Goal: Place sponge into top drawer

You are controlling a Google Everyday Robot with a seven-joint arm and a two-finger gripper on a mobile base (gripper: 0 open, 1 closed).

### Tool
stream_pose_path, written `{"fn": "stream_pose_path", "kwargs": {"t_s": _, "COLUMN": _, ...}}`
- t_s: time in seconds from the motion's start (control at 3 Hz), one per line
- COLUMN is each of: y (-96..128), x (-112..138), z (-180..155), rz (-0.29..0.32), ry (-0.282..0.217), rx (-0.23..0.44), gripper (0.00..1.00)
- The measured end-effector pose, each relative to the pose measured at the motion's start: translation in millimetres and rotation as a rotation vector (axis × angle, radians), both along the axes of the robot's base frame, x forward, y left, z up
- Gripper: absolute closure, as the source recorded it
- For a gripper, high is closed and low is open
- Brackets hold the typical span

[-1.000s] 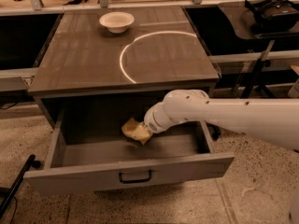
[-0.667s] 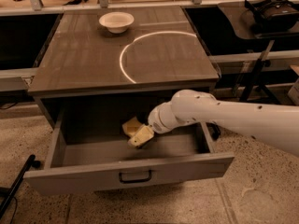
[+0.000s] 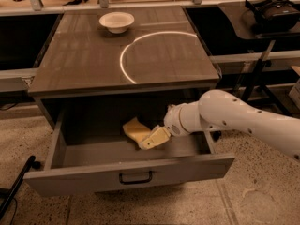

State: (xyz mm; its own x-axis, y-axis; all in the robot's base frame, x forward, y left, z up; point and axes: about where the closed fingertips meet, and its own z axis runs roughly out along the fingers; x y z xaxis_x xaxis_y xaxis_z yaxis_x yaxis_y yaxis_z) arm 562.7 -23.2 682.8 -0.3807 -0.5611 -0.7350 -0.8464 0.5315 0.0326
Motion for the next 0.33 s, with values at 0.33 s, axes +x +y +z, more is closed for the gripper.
{"fn": "stream_pose_path", "kwargs": {"t_s": 0.33, "y": -19.8, "x": -15.2, "z": 21.1, "rz": -0.018, "ry": -0.026, "rx": 0.030, "gripper": 0.00}}
